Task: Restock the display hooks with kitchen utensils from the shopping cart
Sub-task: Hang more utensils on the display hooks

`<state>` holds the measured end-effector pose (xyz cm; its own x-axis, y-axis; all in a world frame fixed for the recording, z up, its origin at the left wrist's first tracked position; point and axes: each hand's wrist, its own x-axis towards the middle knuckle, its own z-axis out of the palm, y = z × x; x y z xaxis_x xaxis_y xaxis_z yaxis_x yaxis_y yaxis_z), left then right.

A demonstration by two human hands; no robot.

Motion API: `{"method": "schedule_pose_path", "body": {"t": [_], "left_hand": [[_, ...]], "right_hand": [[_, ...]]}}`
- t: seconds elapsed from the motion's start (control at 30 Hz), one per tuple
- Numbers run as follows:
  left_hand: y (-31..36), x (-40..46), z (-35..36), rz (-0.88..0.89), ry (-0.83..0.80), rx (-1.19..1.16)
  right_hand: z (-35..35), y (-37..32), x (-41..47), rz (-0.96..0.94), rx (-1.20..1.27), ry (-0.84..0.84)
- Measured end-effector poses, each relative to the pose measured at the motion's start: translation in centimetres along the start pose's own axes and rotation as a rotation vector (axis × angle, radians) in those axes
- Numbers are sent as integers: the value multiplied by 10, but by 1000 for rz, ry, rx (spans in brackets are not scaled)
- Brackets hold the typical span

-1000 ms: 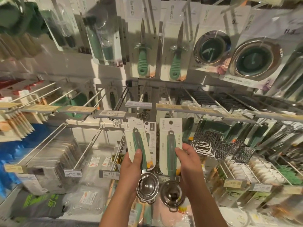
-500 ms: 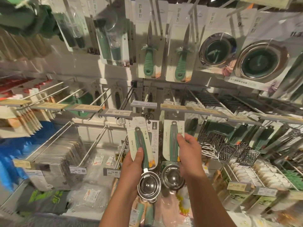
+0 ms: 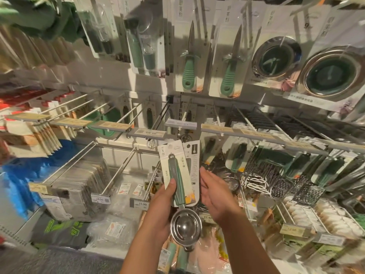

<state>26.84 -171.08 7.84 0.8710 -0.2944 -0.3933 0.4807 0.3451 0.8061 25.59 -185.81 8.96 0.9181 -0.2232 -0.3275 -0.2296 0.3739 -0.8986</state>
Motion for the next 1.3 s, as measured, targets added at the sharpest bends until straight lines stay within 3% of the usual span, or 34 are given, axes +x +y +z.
{"method": "schedule_pose_path", "body": {"t": [0.2,0.43,0.6,0.8,1.03,1.3], "left_hand": [[0,-3,1,-80,-50,-4],[2,-4,6,-73,-65,75],[1,-2,14,-59,-53,42],[1,2,15,-20,-43,57],[0,9,9,72,21,64],[-4,14,5,142,17,68]], "right_hand": [[16,11,-8,181,365,-144],[14,5,-13,201,412,-123],[11,17,-6,109,429,-64],[-1,24,-10,-86,332,-9],[-13,22,-13,-237,73,154],[-16,9,-15,-543,-208,360]]}}
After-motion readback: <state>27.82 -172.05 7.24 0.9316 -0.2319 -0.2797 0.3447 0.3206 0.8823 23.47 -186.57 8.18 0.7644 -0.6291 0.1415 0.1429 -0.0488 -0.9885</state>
